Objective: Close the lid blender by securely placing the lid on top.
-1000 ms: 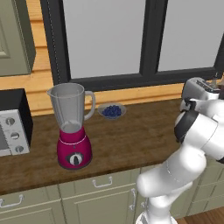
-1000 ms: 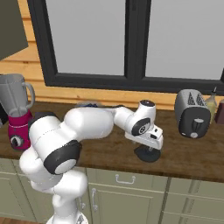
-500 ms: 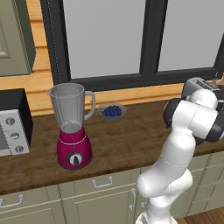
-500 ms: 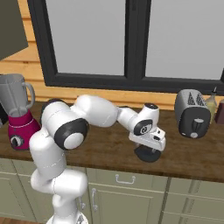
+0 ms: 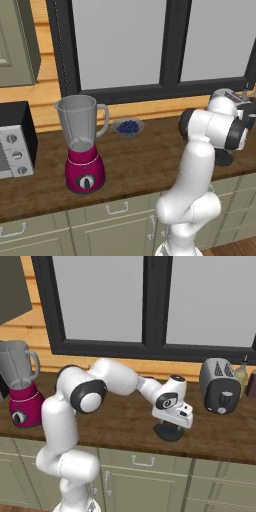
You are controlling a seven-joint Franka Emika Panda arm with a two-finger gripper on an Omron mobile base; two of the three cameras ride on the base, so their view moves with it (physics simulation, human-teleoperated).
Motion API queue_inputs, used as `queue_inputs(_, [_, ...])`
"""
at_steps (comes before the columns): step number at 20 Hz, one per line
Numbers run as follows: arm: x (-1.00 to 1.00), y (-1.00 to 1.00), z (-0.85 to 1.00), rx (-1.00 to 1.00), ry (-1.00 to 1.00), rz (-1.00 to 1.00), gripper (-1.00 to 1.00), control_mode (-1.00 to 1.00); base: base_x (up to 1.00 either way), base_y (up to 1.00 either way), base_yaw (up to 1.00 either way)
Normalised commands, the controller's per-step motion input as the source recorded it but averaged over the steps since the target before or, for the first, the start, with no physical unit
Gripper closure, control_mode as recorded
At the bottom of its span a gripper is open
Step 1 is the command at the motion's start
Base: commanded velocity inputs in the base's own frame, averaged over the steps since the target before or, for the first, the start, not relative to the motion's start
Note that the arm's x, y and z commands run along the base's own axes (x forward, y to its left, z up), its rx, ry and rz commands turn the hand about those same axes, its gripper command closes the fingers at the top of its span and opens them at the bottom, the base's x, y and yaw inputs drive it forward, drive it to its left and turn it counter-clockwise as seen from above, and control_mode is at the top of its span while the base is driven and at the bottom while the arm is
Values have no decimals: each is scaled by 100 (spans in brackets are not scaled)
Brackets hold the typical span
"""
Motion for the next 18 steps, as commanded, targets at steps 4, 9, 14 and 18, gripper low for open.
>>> queue_inputs(4, [9, -7, -29, 0, 1, 0, -100, -100, 0, 0, 0])
queue_inputs(9, [-19, 10, -43, 0, 0, 0, -100, -100, 0, 0, 0])
queue_inputs(14, [-39, 33, -42, 0, 0, 0, -100, -100, 0, 0, 0])
queue_inputs(18, [-44, 34, -47, 0, 0, 0, -100, -100, 0, 0, 0])
